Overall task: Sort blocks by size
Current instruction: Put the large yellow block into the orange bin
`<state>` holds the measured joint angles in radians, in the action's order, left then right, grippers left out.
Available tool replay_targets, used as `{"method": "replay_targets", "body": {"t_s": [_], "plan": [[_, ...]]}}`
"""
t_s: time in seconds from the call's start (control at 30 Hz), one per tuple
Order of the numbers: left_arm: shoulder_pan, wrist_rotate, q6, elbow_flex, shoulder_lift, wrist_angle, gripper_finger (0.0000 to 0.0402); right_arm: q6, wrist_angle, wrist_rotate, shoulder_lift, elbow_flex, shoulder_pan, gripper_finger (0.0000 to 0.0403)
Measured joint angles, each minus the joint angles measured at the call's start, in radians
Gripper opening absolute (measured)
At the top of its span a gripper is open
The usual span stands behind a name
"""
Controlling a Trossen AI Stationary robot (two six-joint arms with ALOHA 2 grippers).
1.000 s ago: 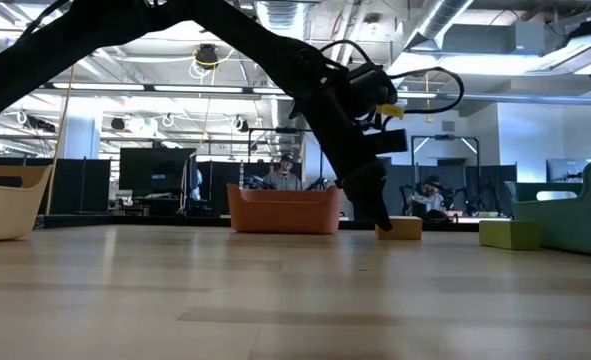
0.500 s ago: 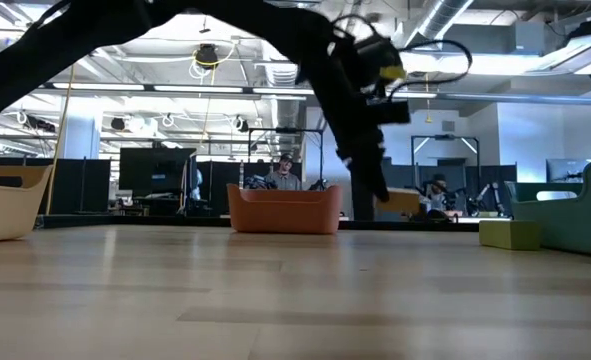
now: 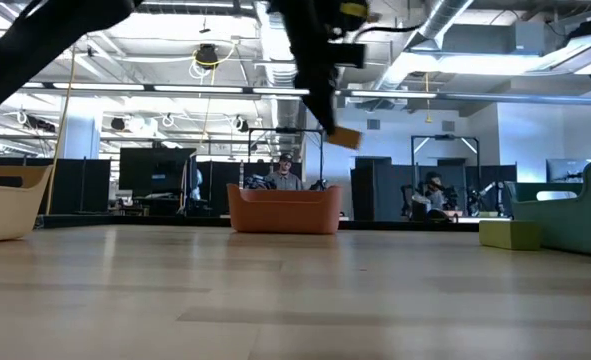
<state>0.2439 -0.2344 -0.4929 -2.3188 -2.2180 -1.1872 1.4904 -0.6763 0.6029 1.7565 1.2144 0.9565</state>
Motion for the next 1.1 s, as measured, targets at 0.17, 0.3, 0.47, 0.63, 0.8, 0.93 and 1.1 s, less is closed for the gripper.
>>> {"method": "replay_targets", "body": {"t_s": [0.17,0.3,0.47,0.63,0.8,0.93,1.1], "plan": [[0.061,0.0,0.048,0.0,0.078,-0.127,0.0124,-0.019,-0.003,0.0,0.0,0.0,-0.001,0.0249],[0.109,0.002,0.085,0.012,0.121,-0.188,0.0124,-0.033,-0.003,0.0,0.0,0.0,-0.001,0.0249],[0.154,0.036,0.105,0.122,0.205,-0.183,0.0125,-0.041,-0.011,0.001,0.0,0.0,0.0,0.0249],[0.184,0.104,0.111,0.336,0.271,-0.08,0.0125,-0.049,-0.011,0.002,0.0,0.0,0.001,0.0249],[0.198,0.129,0.089,0.56,0.334,0.085,0.0125,-0.053,-0.012,0.002,0.0,0.0,0.001,0.0249],[0.228,0.188,0.079,0.682,0.346,0.234,0.0125,-0.051,-0.012,0.003,0.0,0.0,0.001,0.0249],[0.249,0.268,0.076,0.781,0.348,0.362,0.0125,-0.047,-0.007,0.003,0.0,0.0,-0.004,0.0249]]}}
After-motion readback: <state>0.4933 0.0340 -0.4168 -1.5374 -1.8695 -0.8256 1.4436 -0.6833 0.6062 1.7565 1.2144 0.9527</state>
